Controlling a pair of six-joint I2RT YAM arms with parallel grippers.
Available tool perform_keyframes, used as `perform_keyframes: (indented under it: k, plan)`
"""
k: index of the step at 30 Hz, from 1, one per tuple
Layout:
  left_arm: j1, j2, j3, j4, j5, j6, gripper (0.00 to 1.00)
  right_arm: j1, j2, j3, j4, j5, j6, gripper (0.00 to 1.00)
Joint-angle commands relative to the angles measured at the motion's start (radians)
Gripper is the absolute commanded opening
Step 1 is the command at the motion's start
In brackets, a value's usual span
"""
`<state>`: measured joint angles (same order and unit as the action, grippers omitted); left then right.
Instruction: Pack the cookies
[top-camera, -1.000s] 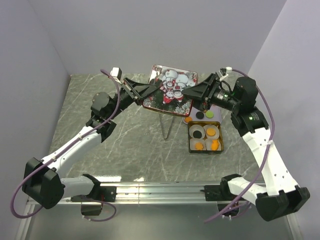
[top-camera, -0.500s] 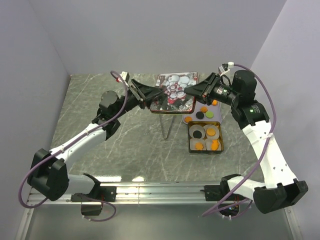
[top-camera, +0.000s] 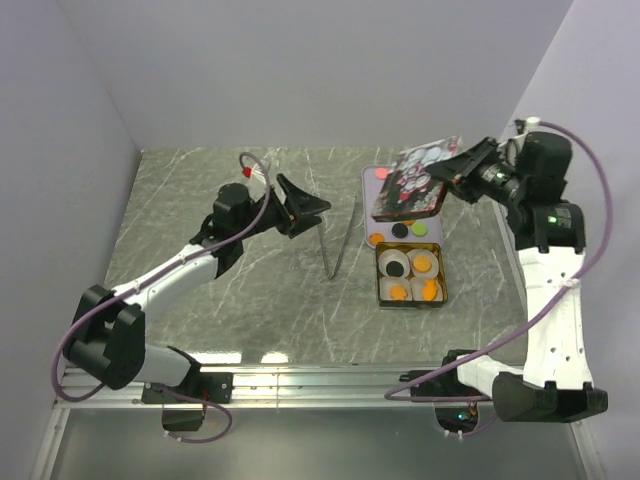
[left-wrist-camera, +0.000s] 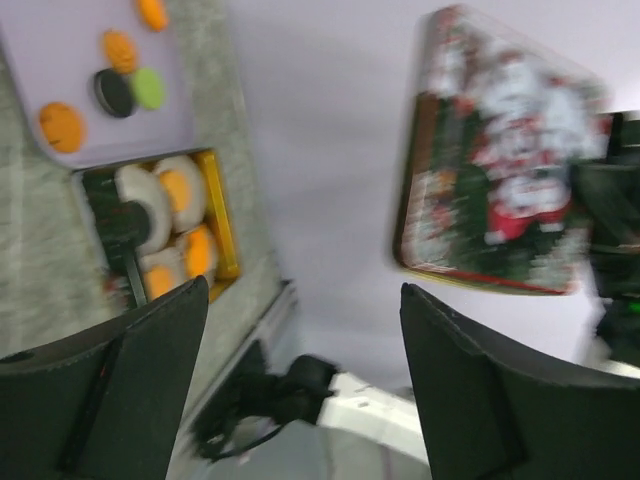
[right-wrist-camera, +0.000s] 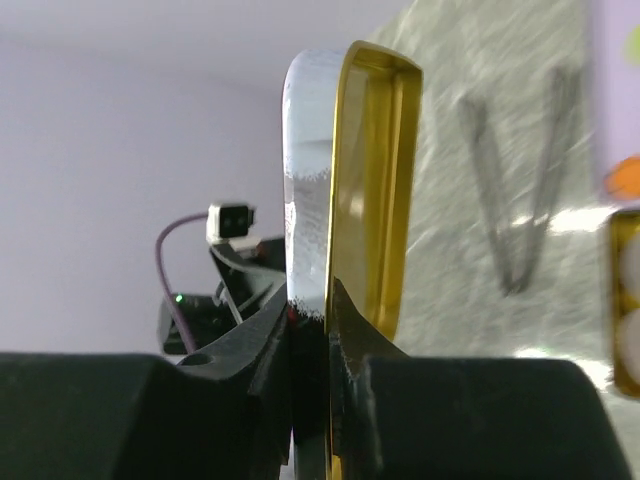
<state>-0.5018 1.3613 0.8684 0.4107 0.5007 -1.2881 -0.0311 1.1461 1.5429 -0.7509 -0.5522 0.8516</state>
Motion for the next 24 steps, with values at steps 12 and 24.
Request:
perform_keyframes:
  k: [12,24]
  plan:
    - [-0.334,0.478,0.570,-0.699,-0.208,0.547,0.72,-0.109,-0.123,0.255,-0.330,0.265,-0.187,0.09]
    - [-0.415,0.783,0.914,-0.937,-0.378,0.621,0.65,-0.109,-0.172,0.261,-0.441,0.299,-0.247,0.10]
